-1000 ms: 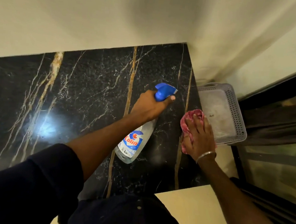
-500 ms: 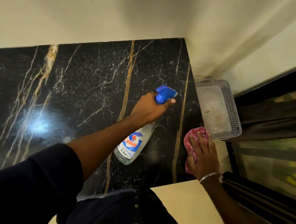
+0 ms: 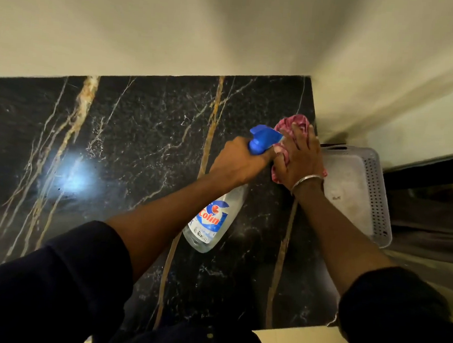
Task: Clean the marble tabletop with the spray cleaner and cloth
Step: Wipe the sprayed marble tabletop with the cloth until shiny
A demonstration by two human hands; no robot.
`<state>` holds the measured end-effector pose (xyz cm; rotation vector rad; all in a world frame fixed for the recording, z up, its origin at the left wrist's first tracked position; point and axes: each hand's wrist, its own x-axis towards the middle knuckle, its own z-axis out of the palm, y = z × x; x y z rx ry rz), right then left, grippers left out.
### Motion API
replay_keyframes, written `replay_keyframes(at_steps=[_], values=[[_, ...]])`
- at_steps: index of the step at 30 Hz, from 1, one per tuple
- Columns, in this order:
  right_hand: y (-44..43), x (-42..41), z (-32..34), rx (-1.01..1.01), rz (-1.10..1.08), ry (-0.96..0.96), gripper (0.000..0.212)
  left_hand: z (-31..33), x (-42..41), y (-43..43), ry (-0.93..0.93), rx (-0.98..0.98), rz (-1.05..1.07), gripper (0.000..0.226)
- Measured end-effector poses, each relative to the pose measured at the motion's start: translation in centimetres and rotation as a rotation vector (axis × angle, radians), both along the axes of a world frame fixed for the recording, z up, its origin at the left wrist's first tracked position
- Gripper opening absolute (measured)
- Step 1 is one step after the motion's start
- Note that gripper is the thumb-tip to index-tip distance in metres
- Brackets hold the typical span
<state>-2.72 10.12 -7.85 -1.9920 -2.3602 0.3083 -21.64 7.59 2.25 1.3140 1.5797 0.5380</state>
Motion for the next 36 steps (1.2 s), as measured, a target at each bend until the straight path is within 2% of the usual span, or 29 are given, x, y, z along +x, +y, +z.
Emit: replay_keyframes(at_steps=[11,16,21,24,27,29,36], values=[[10.5,-2.0,0.3,0.002,-0.075,-0.054,0.079,-0.4,-0.7,5.4,0.059,0.012,0.019,0.033],[12.3,-2.4,0.1,0.037,-0.161,-0.038,0.067,-1.0,-1.4,6.6,0.026,0.034,0.055,0.045],[12.6,-3.0,-0.6,0.069,-0.165,-0.006,0.068,-0.6,-3.2,8.4,0.036,0.049,0.075,0.028],[12.6,-4.3,-0.8,0.068,-0.214,-0.011,0.069,-0.4,-4.5,9.4,0.064,0.039,0.093,0.033],[12.4,-7.0,-1.0,0.042,-0.251,-0.021,0.067,0.2,-6.6,10.3,0.090,0.056,0.152,0.032],[12.3,-9.4,-0.9,0.020,-0.246,-0.032,0.066,0.7,-8.4,10.6,0.101,0.065,0.180,0.023],[10.2,-22.1,-0.4,0.024,-0.233,0.006,0.067,0.9,-17.6,9.3,0.084,0.046,0.243,0.017]])
